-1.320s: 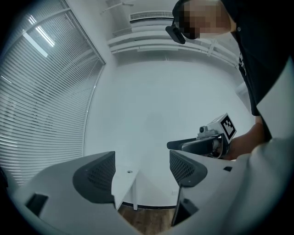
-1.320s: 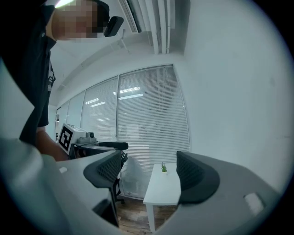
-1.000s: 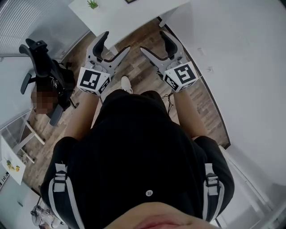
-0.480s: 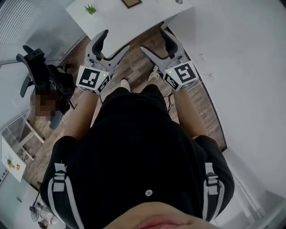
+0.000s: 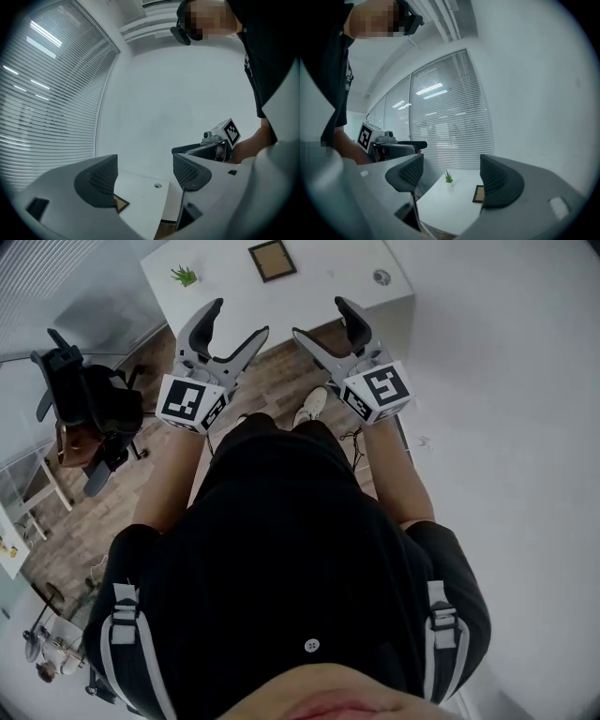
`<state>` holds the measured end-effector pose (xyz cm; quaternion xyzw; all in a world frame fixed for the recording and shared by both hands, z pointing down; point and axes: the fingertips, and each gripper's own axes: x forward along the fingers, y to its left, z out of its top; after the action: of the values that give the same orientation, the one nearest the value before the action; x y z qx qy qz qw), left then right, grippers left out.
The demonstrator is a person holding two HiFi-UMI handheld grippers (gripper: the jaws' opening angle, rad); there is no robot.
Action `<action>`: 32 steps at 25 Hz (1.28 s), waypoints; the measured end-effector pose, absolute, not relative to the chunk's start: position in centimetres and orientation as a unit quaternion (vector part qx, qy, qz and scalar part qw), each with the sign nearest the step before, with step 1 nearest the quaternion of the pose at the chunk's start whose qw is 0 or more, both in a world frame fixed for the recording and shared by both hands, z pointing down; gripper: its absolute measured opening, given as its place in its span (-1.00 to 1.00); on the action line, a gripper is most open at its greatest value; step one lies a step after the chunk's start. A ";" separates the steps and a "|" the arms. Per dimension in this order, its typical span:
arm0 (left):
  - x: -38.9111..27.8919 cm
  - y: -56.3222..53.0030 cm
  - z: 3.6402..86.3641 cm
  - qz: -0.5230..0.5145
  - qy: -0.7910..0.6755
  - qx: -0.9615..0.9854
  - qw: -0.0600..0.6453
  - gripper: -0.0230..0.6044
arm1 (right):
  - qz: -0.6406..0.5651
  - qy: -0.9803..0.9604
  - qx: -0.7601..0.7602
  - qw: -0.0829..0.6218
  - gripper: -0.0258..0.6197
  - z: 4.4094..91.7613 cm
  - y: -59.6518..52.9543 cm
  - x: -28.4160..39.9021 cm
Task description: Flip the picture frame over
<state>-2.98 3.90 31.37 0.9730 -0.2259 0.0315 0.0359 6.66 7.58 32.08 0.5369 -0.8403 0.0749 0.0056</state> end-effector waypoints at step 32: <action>-2.7 -13.0 39.2 0.014 -0.364 0.928 0.072 0.20 | 0.175 -0.855 0.479 0.100 0.24 45.4 -16.0 8.4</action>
<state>-2.69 -13.01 39.18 0.9284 -0.3643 0.0143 0.0716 8.42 -16.02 45.41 0.4788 -0.8545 0.1747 0.0999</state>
